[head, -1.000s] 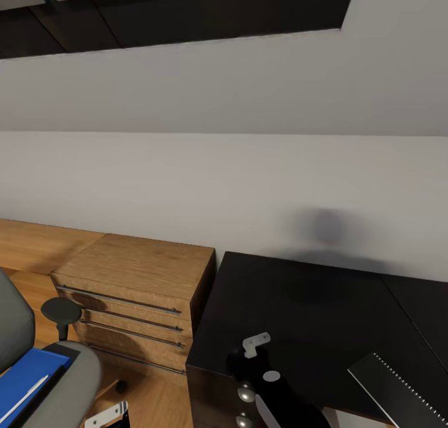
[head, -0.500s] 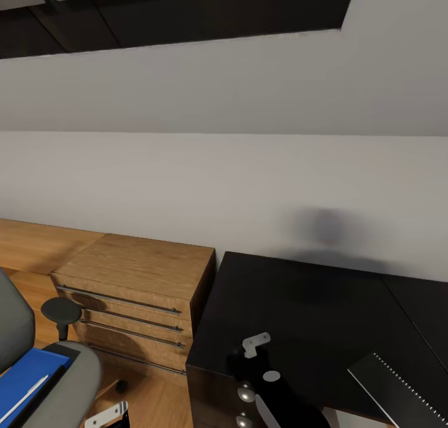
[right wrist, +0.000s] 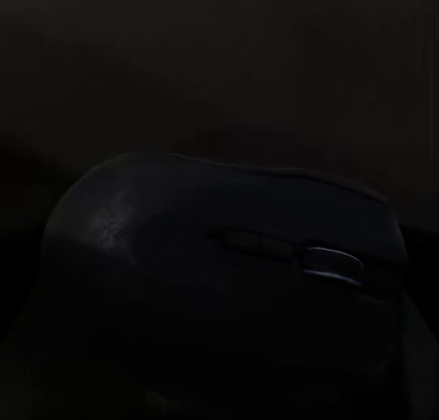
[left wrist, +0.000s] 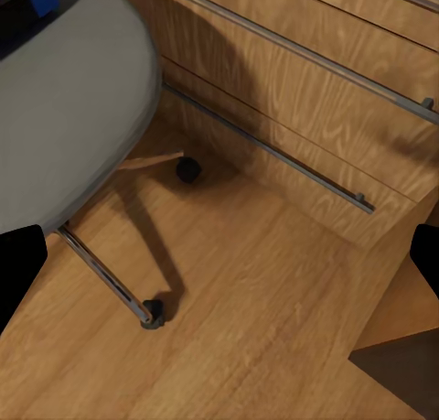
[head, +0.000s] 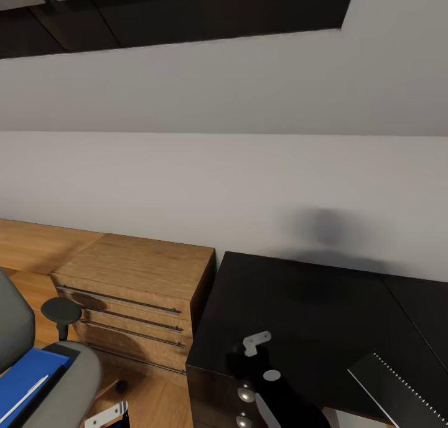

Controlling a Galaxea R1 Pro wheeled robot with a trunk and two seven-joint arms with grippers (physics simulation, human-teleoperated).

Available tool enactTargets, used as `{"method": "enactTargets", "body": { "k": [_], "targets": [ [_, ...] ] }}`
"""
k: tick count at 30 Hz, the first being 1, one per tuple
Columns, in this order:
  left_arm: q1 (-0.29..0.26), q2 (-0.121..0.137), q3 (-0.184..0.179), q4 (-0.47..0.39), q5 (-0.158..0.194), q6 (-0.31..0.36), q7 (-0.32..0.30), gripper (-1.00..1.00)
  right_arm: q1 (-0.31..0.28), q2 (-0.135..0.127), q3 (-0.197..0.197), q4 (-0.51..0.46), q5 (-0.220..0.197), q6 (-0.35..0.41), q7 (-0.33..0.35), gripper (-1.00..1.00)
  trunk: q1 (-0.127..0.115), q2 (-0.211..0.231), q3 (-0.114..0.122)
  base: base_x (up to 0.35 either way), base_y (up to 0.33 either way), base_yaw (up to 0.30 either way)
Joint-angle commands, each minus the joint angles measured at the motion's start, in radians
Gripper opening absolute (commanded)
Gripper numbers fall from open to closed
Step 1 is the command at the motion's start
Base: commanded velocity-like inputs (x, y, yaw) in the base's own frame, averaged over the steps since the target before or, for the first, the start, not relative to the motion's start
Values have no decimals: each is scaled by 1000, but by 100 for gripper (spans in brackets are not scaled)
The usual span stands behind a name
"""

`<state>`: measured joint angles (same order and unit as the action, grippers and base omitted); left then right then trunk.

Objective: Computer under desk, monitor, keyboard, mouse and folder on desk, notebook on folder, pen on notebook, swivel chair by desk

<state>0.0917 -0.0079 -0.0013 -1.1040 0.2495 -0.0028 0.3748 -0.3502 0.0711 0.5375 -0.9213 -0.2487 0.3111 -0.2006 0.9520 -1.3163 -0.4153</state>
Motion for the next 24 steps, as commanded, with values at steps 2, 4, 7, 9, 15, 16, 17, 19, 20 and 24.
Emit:
{"method": "enactTargets", "body": {
  "k": [2,4,7,9,15,16,17,19,20,24],
  "targets": [
    [0,0,0,-2,8,0,3,100,-1,-1,-1,-2,-10,0,-10,-100,0,-1,-1,0,0,0],
    [0,0,0,-1,8,0,3,100,-1,-1,-18,-13,-11,-4,-12,-100,0,-1,-1,0,0,0],
    [0,0,0,-1,8,0,3,100,-1,-1,-36,-48,-10,-6,-19,-100,0,-1,-1,0,0,0],
    [0,0,0,-1,8,0,3,100,0,-3,-44,-86,-10,-5,-28,-100,0,-1,-1,0,0,0],
    [0,0,0,-1,8,1,1,100,31,-15,-53,-322,-11,12,-195,-100,0,-1,-1,-158,0,0],
    [0,0,0,-1,8,1,1,100,37,-15,-53,-338,-12,17,-212,-100,0,-1,-1,-297,0,0],
    [0,0,0,-1,8,1,1,100,49,-16,-54,-371,-19,26,-243,-100,0,-1,-1,-310,16,0],
    [0,0,0,0,8,1,1,100,68,-21,-56,-431,-52,38,-284,-100,0,-1,-1,-320,69,0],
    [0,0,0,0,8,0,1,100,77,-32,-57,-460,-83,44,-298,-100,0,-1,-1,-312,142,0],
    [0,0,0,0,9,0,1,100,85,-52,-69,-490,-139,50,-316,-100,0,-1,-1,-297,187,0]
  ]
}}
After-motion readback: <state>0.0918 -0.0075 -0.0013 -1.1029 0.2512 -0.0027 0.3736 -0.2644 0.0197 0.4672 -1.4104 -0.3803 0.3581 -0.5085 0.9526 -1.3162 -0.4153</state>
